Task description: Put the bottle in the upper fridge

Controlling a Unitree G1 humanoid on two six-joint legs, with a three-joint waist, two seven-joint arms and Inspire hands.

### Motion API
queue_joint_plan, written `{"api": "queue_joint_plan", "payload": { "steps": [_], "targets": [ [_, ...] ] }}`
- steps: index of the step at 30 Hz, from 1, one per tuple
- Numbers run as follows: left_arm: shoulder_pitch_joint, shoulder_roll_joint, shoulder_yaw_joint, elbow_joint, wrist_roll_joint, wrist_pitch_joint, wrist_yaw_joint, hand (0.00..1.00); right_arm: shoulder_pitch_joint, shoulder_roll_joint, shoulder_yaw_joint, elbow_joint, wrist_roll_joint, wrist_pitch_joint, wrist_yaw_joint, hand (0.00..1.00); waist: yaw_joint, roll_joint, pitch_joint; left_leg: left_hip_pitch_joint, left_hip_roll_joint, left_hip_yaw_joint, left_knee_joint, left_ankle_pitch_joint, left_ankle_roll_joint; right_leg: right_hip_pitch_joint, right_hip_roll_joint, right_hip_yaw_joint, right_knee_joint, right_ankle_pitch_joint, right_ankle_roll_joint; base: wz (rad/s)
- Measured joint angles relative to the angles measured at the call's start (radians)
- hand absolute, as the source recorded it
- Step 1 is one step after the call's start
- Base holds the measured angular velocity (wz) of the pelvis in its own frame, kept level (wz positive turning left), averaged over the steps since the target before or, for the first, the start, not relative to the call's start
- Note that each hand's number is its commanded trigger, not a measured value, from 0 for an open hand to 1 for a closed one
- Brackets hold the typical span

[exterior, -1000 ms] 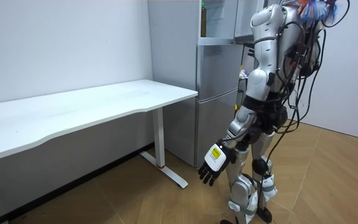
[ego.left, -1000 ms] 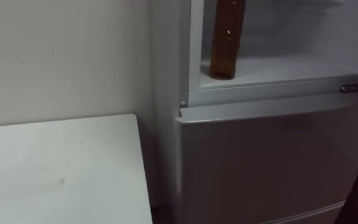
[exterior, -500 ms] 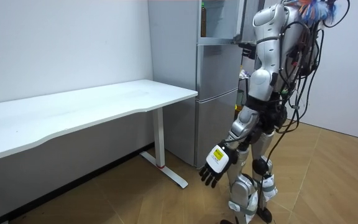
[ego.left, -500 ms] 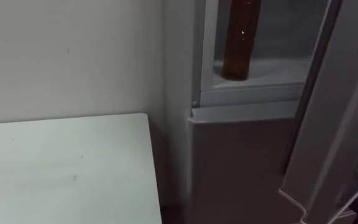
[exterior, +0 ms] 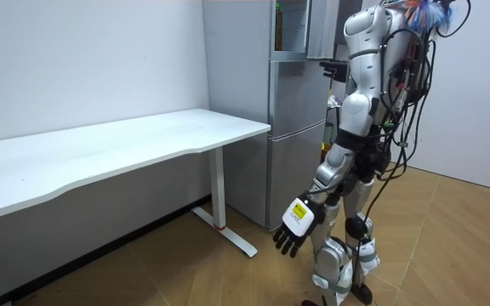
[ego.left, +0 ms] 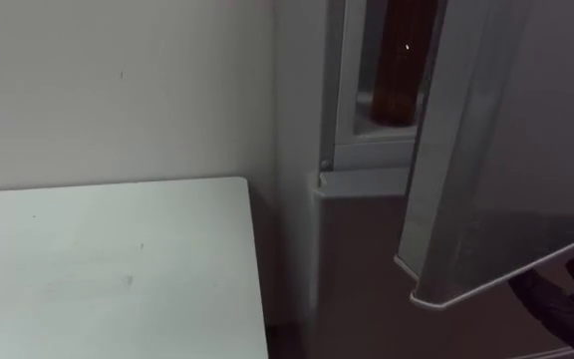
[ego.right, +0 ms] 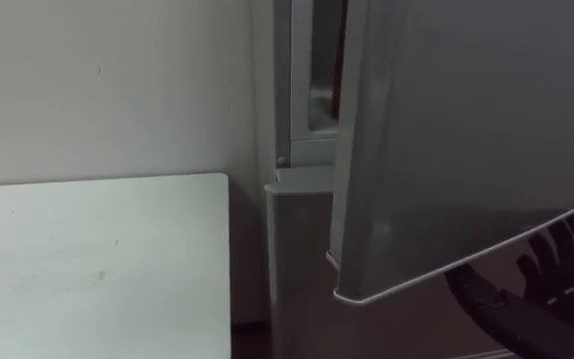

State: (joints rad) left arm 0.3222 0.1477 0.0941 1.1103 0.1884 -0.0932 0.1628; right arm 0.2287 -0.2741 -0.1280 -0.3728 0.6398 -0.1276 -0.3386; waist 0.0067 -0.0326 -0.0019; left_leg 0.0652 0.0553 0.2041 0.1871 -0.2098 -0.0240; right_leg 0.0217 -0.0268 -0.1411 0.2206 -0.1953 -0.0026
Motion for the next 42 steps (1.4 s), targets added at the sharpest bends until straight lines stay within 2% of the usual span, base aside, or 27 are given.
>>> {"api": "queue_joint_plan", "payload": {
  "steps": [5, 9, 12, 17, 21, 27, 30, 32, 33, 35, 36, 38, 41, 42],
  "targets": [
    [-0.011, 0.002, 0.002, 0.000, 0.002, 0.005, 0.000, 0.00, -0.002, -0.005, -0.002, 0.000, -0.062, 0.002, 0.018, 0.00, 0.002, -0.004, 0.0012, 0.000, 0.000, 0.001, -0.001, 0.000, 0.000, -0.002, 0.001, 0.002, -0.002, 0.000, 0.000, -0.01],
    [-0.028, 0.013, 0.001, -0.001, 0.002, 0.008, 0.000, 0.00, -0.010, -0.010, 0.011, 0.009, -0.100, 0.007, 0.066, 0.00, 0.008, -0.015, 0.0065, 0.010, 0.002, 0.016, -0.002, 0.000, -0.001, 0.002, 0.003, 0.011, -0.001, 0.001, -0.001, -0.08],
    [-0.026, 0.020, 0.001, -0.001, 0.002, 0.019, 0.000, 0.00, -0.010, -0.009, 0.015, 0.014, -0.100, 0.007, 0.093, 0.00, 0.010, -0.022, 0.0075, 0.010, 0.002, 0.016, -0.008, -0.001, -0.002, -0.003, 0.003, 0.010, -0.001, 0.001, -0.001, 0.00],
    [-0.020, 0.025, 0.003, -0.001, 0.003, 0.024, 0.000, 0.00, -0.010, -0.009, 0.020, 0.020, -0.141, 0.009, 0.120, 0.00, 0.017, -0.025, 0.0047, 0.003, 0.003, 0.013, -0.008, -0.001, -0.002, -0.002, 0.004, 0.007, 0.000, 0.002, -0.002, 0.01],
    [-0.020, 0.029, 0.005, 0.000, 0.003, 0.031, 0.001, 0.00, -0.013, -0.010, 0.021, 0.018, -0.176, 0.026, 0.137, 0.00, 0.029, -0.030, 0.0009, 0.004, 0.003, 0.012, -0.006, -0.001, -0.002, 0.000, 0.003, 0.006, 0.000, 0.002, -0.002, 0.00],
    [-0.019, 0.029, 0.022, 0.002, 0.003, 0.049, 0.001, 0.00, -0.028, -0.010, 0.020, 0.018, -0.257, 0.062, 0.137, 0.00, 0.031, -0.036, 0.0011, 0.001, 0.003, 0.008, -0.006, -0.001, -0.002, 0.005, 0.002, 0.002, 0.000, 0.002, -0.002, 0.01],
    [-0.019, 0.029, 0.025, 0.000, 0.004, 0.052, 0.000, 0.00, -0.033, -0.014, 0.020, 0.015, -0.305, 0.067, 0.137, 0.00, 0.030, -0.036, 0.0016, 0.003, 0.003, 0.008, -0.008, -0.001, -0.002, 0.007, 0.003, 0.001, 0.000, 0.002, -0.002, 0.00],
    [-0.018, 0.028, 0.026, 0.001, 0.005, 0.052, -0.001, 0.00, -0.049, -0.028, 0.019, 0.011, -0.340, 0.067, 0.136, 0.00, 0.030, -0.037, 0.0036, 0.010, 0.003, 0.008, -0.011, -0.001, -0.002, 0.012, 0.002, 0.001, 0.000, 0.002, -0.002, -0.02],
    [-0.017, 0.028, 0.032, 0.001, 0.014, 0.052, -0.001, 0.00, -0.067, -0.045, 0.019, 0.001, -0.339, 0.086, 0.129, 0.00, 0.030, -0.041, 0.0051, 0.015, 0.002, 0.010, -0.017, 0.000, -0.003, 0.013, 0.002, 0.002, 0.000, 0.002, -0.002, -0.04],
    [-0.019, 0.028, 0.052, 0.001, 0.025, 0.048, -0.001, 0.00, -0.075, -0.061, 0.019, -0.001, -0.341, 0.101, 0.131, 0.00, 0.031, -0.048, 0.0072, 0.016, 0.002, 0.010, -0.017, 0.001, -0.004, 0.014, 0.002, 0.001, 0.000, 0.002, -0.002, -0.02],
    [-0.018, 0.028, 0.063, 0.002, 0.025, 0.044, -0.001, 0.00, -0.080, -0.076, 0.019, -0.001, -0.341, 0.102, 0.131, 0.00, 0.031, -0.044, 0.0038, 0.016, 0.002, 0.010, -0.017, 0.001, -0.004, 0.014, 0.002, 0.001, 0.000, 0.002, -0.003, 0.00],
    [-0.016, 0.028, 0.082, 0.002, 0.025, 0.043, -0.001, 0.00, -0.116, -0.090, 0.015, -0.006, -0.340, 0.105, 0.131, 0.00, 0.029, -0.047, 0.0052, 0.015, 0.002, 0.010, -0.017, 0.001, -0.004, 0.013, 0.002, 0.001, 0.000, 0.002, -0.003, 0.00],
    [-0.018, 0.029, 0.108, 0.001, 0.025, 0.042, -0.002, 0.00, -0.215, -0.103, -0.007, -0.034, -0.339, 0.096, 0.125, 0.00, 0.031, -0.051, 0.0025, 0.015, 0.002, 0.009, -0.017, 0.001, -0.004, 0.014, 0.003, 0.000, -0.002, 0.002, -0.003, 0.00],
    [-0.018, 0.029, 0.113, 0.000, 0.025, 0.042, -0.002, 0.00, -0.257, -0.118, -0.014, -0.036, -0.340, 0.085, 0.123, 0.00, 0.032, -0.057, 0.0016, 0.015, 0.002, 0.009, -0.017, 0.001, -0.004, 0.014, 0.003, 0.000, -0.002, 0.002, -0.003, 0.00]
  ]
}}
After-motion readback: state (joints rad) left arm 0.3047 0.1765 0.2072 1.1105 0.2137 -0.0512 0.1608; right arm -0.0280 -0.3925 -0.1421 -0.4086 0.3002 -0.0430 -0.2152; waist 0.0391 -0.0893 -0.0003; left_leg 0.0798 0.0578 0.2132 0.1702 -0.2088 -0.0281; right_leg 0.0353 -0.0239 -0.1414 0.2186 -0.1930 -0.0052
